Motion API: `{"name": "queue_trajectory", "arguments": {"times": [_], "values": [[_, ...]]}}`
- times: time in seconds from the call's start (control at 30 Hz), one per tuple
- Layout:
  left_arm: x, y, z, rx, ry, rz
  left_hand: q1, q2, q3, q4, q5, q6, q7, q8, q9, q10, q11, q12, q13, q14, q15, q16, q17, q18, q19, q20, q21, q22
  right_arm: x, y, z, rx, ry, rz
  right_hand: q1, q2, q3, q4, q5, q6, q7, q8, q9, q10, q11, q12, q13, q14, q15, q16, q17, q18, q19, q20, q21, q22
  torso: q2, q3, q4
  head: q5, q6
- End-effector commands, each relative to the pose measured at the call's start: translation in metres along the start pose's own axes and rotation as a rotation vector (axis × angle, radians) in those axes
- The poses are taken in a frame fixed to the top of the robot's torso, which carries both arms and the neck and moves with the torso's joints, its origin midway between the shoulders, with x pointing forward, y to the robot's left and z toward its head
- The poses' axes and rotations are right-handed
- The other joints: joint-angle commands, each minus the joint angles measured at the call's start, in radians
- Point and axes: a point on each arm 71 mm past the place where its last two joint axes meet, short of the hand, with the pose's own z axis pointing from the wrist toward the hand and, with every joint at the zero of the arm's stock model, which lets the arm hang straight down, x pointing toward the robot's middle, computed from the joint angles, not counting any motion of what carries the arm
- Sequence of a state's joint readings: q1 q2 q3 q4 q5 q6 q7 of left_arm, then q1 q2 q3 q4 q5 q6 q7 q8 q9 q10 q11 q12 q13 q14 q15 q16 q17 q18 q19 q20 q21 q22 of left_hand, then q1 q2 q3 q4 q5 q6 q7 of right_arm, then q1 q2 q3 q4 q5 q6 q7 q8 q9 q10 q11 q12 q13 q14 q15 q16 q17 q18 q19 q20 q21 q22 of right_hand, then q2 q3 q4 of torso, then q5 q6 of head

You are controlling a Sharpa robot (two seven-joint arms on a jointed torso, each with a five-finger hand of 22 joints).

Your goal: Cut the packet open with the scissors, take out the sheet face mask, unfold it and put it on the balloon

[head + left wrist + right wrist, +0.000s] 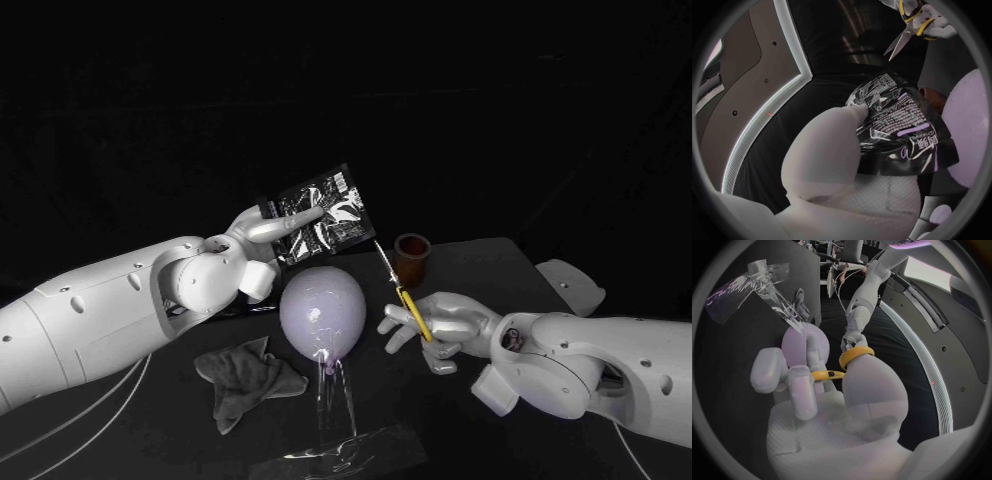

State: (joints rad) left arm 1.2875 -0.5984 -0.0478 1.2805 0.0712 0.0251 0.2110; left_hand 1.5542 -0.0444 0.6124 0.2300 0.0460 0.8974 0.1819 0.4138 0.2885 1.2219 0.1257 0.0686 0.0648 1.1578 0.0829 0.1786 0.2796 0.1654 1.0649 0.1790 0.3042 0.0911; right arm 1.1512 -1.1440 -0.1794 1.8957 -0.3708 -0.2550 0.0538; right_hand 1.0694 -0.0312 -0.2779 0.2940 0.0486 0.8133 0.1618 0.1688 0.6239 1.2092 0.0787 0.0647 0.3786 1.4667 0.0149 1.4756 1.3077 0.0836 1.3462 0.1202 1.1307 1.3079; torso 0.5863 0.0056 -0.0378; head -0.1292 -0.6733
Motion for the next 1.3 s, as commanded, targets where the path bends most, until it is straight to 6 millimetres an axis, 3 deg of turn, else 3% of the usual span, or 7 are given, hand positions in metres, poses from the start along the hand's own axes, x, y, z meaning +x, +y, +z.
{"name": "queue_trajectory", "arguments": {"times": [0.03, 0.5, 0.63, 0.83, 1.3], "values": [[0.002, -0.003, 0.0, 0.027, 0.005, -0.02, -0.001, 0.011, 0.003, -0.006, 0.003, -0.003, 0.007, 0.003, 0.053, 0.006, 0.0, -0.005, 0.0, 0.005, -0.002, 0.002, 0.001, 0.019, 0.009, 0.0, 0.005, 0.0, 0.001, 0.0, 0.001, -0.005, 0.015, -0.011, -0.004, -0.015, 0.009, 0.0, 0.0, -0.019, 0.024, 0.001, -0.002, 0.015, 0.027, -0.004, -0.007, 0.052, 0.01, -0.004, 0.021, 0.015, -0.002, 0.005, -0.005, 0.033, 0.0, 0.0009, 0.0002, 0.005, 0.0], [0.007, -0.003, -0.002, 0.019, 0.037, -0.034, -0.001, 0.011, 0.004, -0.007, 0.003, -0.003, 0.008, 0.003, 0.054, 0.006, 0.001, -0.005, 0.0, 0.005, -0.002, 0.002, 0.001, 0.019, 0.009, 0.0, 0.005, 0.0, -0.002, -0.003, 0.004, 0.0, 0.006, -0.013, -0.012, -0.02, 0.026, 0.0, 0.0, -0.016, 0.025, 0.005, -0.006, 0.01, 0.028, -0.003, -0.021, 0.053, 0.012, -0.002, 0.023, 0.014, -0.001, 0.007, 0.0, 0.035, 0.0, 0.0029, -0.0024, 0.009, -0.002], [0.009, -0.002, -0.002, 0.01, 0.051, -0.037, -0.001, 0.011, 0.004, -0.007, 0.003, -0.003, 0.008, 0.003, 0.054, 0.006, 0.001, -0.005, 0.0, 0.005, -0.002, 0.002, 0.001, 0.019, 0.009, 0.0, 0.005, 0.0, -0.002, -0.002, 0.005, -0.003, 0.006, -0.013, -0.012, -0.016, 0.029, -0.001, 0.0, -0.015, 0.025, 0.006, -0.007, 0.009, 0.028, -0.003, -0.024, 0.052, 0.012, -0.003, 0.021, 0.015, -0.002, 0.007, -0.002, 0.034, 0.0, 0.0027, -0.0024, 0.002, -0.001], [0.013, -0.001, -0.002, -0.001, 0.065, -0.035, -0.002, 0.011, 0.004, -0.008, 0.003, -0.003, 0.008, 0.003, 0.054, 0.006, 0.001, -0.005, 0.0, 0.005, -0.001, 0.002, 0.001, 0.018, 0.009, 0.0, 0.005, 0.0, 0.003, 0.0, 0.006, -0.015, 0.022, -0.011, -0.011, -0.013, 0.032, -0.001, 0.0, -0.015, 0.025, 0.007, -0.008, 0.007, 0.029, -0.003, -0.027, 0.051, 0.012, -0.004, 0.018, 0.016, -0.004, 0.008, -0.006, 0.032, 0.0, 0.0033, -0.0025, 0.003, -0.001], [0.014, 0.0, -0.002, -0.012, 0.069, -0.031, -0.002, 0.011, 0.004, -0.008, 0.003, -0.003, 0.008, 0.003, 0.054, 0.005, 0.001, -0.005, 0.0, 0.005, -0.001, 0.002, 0.001, 0.018, 0.009, 0.0, 0.005, 0.0, 0.008, 0.007, 0.005, -0.044, 0.031, -0.014, -0.006, 0.0, 0.035, -0.003, 0.0, -0.013, 0.026, 0.01, -0.012, 0.004, 0.029, -0.002, -0.037, 0.052, 0.013, -0.002, 0.023, 0.015, -0.003, 0.009, -0.002, 0.035, 0.0, 0.0016, -0.0015, 0.003, 0.001]]}}
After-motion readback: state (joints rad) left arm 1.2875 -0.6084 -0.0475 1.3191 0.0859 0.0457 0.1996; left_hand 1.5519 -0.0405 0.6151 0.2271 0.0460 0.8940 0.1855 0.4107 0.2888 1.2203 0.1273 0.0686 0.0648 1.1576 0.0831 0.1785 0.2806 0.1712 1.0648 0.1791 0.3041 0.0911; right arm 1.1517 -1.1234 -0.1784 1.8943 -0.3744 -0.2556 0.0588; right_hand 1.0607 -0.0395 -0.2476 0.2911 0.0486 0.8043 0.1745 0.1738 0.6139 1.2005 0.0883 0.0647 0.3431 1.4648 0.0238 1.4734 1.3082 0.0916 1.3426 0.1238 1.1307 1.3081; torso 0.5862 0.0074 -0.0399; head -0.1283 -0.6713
